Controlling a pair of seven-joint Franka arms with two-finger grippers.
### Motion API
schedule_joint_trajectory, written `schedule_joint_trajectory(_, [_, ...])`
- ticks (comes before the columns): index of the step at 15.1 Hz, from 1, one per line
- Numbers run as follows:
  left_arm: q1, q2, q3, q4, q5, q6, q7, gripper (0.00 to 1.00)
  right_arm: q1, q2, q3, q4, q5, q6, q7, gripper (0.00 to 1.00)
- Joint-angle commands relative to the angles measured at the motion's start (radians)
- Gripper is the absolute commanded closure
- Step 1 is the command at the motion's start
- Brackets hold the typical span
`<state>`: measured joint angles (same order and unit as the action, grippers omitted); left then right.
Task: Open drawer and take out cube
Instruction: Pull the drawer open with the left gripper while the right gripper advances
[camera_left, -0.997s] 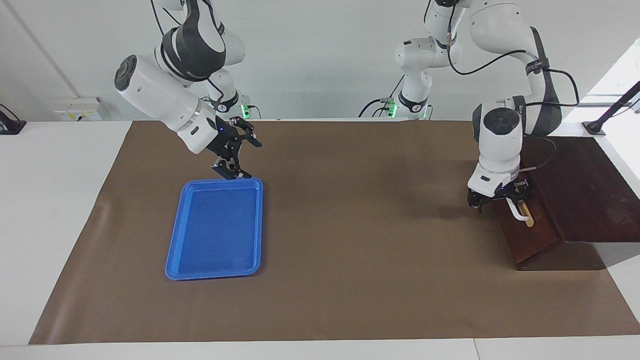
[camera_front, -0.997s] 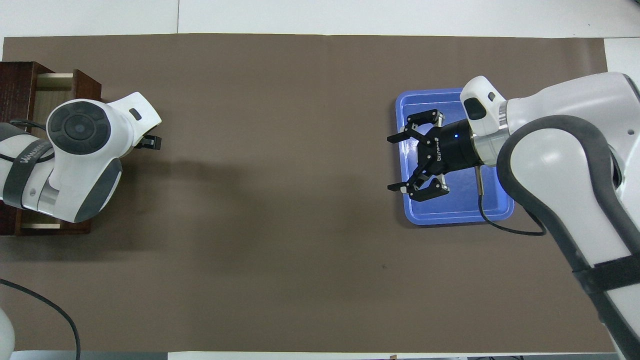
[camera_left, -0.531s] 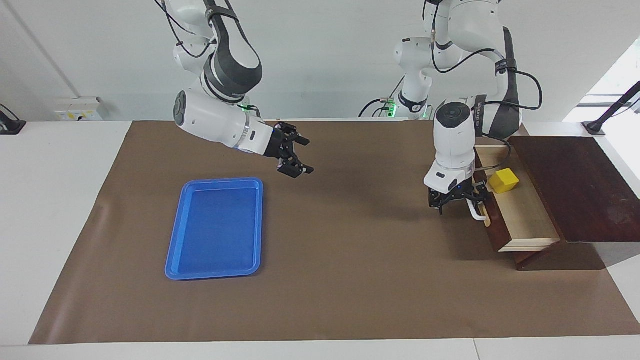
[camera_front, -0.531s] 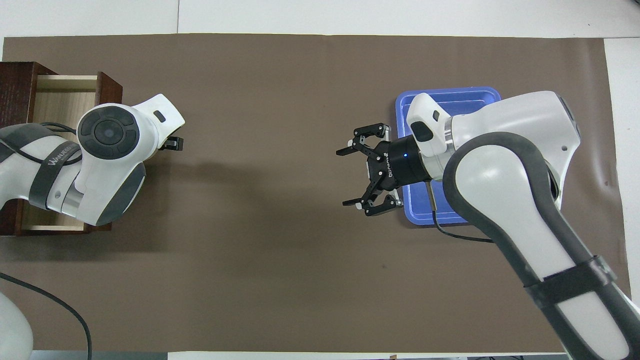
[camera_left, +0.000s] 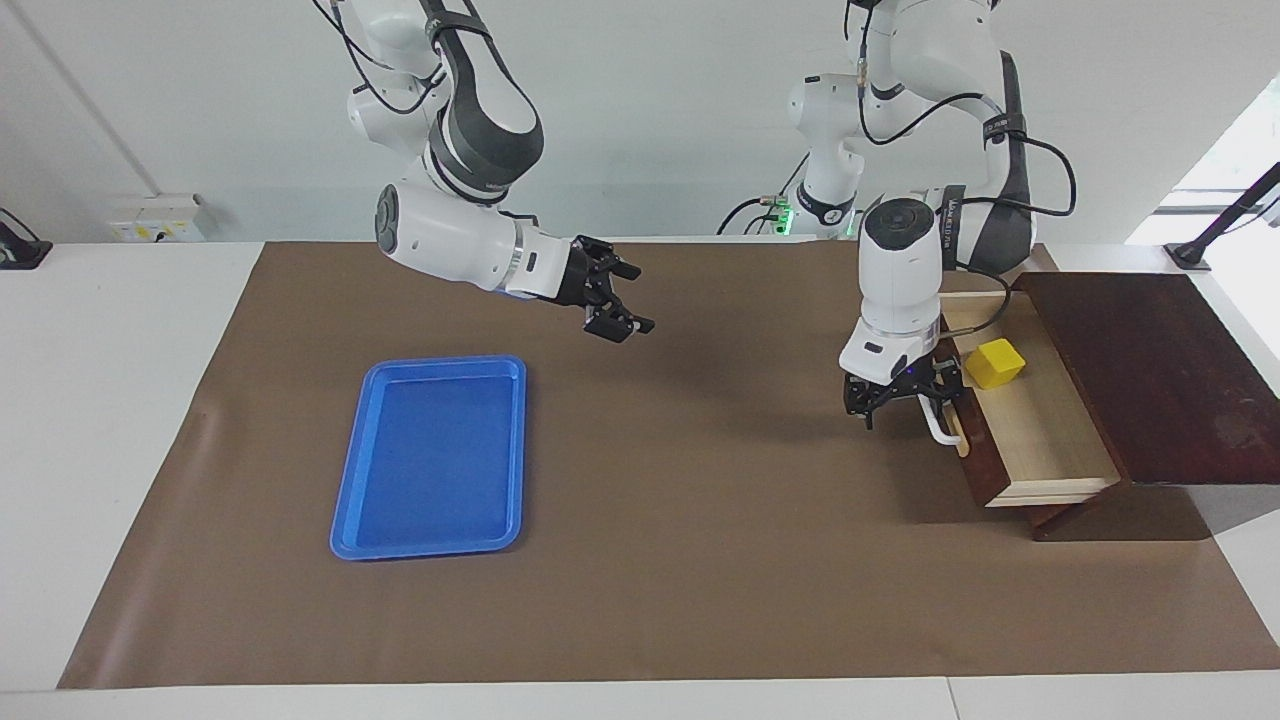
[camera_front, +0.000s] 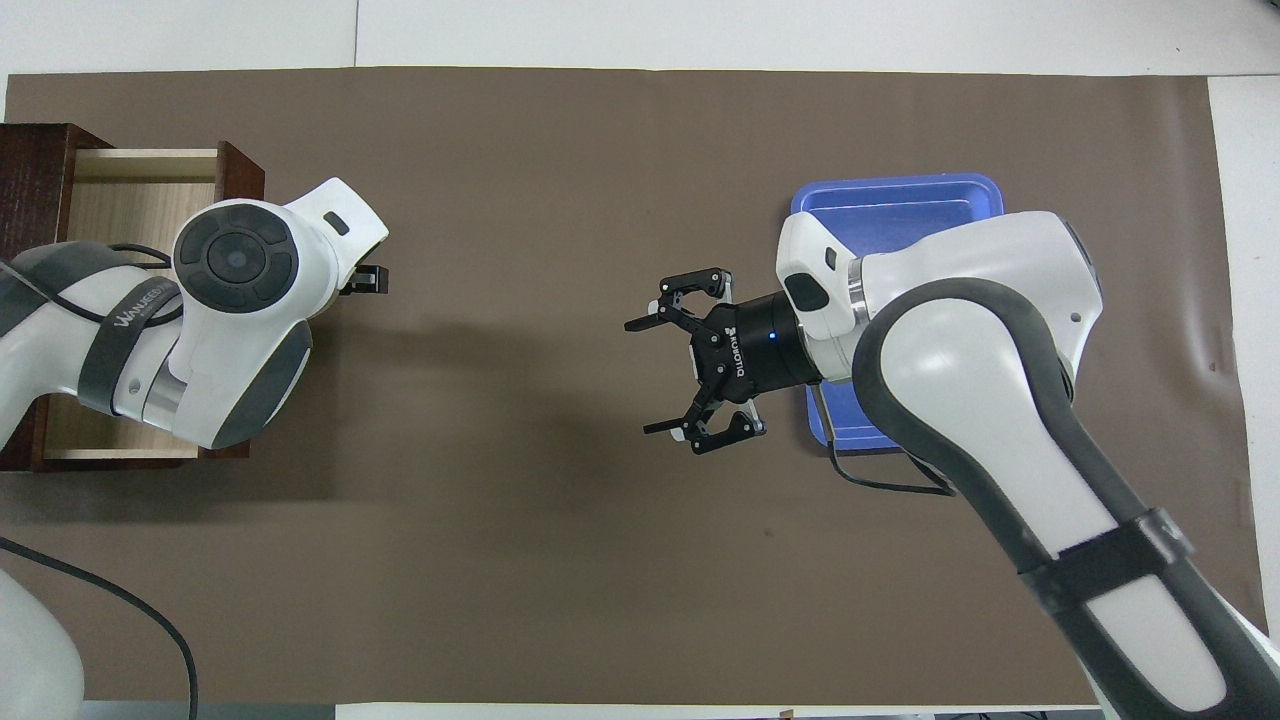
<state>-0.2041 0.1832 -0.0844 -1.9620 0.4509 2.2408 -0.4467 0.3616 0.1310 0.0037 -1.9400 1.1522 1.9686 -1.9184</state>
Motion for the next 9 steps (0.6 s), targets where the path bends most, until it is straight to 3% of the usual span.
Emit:
schedule_joint_trajectory(1, [-0.048, 0.029, 0.000, 0.026, -0.028, -0.017, -0.038, 0.00, 0.000, 0.125, -0.002, 0.006, 0.204, -0.013, -0.231, 0.00])
schedule_joint_trajectory(3, [-0.044, 0.029, 0.002, 0.043, -0.028, -0.053, -0.035, 0.00, -0.001, 0.199, -0.002, 0.041, 0.276, -0.045, -0.347, 0.00])
schedule_joint_trajectory(6, [-0.044, 0.071, 0.000, 0.182, -0.046, -0.209, -0.032, 0.00, 0.003, 0.243, -0.002, 0.059, 0.299, -0.043, -0.366, 0.00])
schedule_joint_trajectory(9, [-0.029, 0.076, 0.003, 0.265, -0.127, -0.237, -0.029, 0.00, 0.029, 0.251, -0.002, 0.070, 0.326, -0.013, -0.370, 0.00])
